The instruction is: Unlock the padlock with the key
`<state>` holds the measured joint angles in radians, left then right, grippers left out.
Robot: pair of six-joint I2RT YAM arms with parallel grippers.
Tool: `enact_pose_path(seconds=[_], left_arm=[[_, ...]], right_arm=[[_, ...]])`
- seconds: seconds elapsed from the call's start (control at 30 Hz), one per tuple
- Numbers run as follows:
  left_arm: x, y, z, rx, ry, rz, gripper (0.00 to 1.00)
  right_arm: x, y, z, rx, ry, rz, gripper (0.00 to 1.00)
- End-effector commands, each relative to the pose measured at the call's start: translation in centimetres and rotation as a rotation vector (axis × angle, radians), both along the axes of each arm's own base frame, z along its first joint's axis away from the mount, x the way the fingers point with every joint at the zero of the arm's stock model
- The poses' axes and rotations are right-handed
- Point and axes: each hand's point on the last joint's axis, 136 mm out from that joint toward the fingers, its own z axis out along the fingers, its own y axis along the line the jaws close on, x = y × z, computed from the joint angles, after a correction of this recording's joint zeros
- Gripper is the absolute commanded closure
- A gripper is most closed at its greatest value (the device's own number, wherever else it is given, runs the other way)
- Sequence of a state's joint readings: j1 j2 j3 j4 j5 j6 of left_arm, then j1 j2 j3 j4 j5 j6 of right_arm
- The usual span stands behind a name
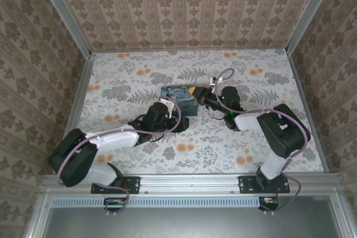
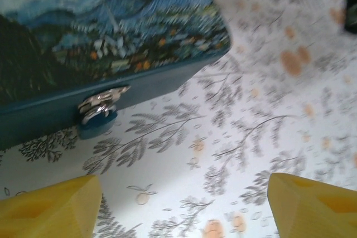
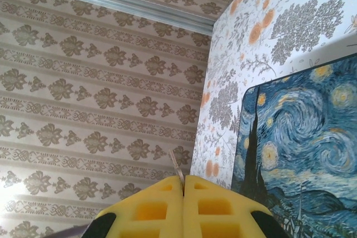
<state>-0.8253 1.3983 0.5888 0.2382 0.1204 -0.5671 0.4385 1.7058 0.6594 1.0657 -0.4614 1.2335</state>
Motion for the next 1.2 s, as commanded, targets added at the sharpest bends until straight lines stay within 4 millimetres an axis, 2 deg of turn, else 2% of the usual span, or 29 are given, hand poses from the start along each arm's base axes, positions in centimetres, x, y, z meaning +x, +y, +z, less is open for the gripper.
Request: enact_pose_path(seconds=[0.0, 0.27, 0.5, 0.77, 1.0, 1.17], left_arm=[[1.4, -0.6, 0.1, 0.038, -0.094, -0.010, 0.22], [3.2, -0.1, -2.5, 0.065, -0.095, 0.022, 0.26], [4.8, -0.1, -3.2, 0.050, -0.124, 0.036, 0.28], [5.3, -0.9, -4.3, 0.020, -0.110, 0.017, 0.30], [5.7, -2.3, -4.2, -0.048, -0.111, -0.002, 0.33], [6.0, -3.3, -2.9, -0.153, -0.102, -0.011, 0.37]], right_arm=[[0.4, -0.6, -0.7, -0.021, 0.000, -0.023, 1.00], [1.3, -0.3, -2.1, -0.018, 0.028, -0.019, 1.00], [2.2, -0.2, -2.9, -0.020, 0.043, -0.015, 1.00], [2.8, -0.2, -4.3, -0.025, 0.065, -0.022, 1.00], [3.0, -0.4, -5.3, -0.034, 0.081, -0.032, 1.00], [3.2, -0.7, -5.8, -0.040, 0.090, -0.039, 1.00]])
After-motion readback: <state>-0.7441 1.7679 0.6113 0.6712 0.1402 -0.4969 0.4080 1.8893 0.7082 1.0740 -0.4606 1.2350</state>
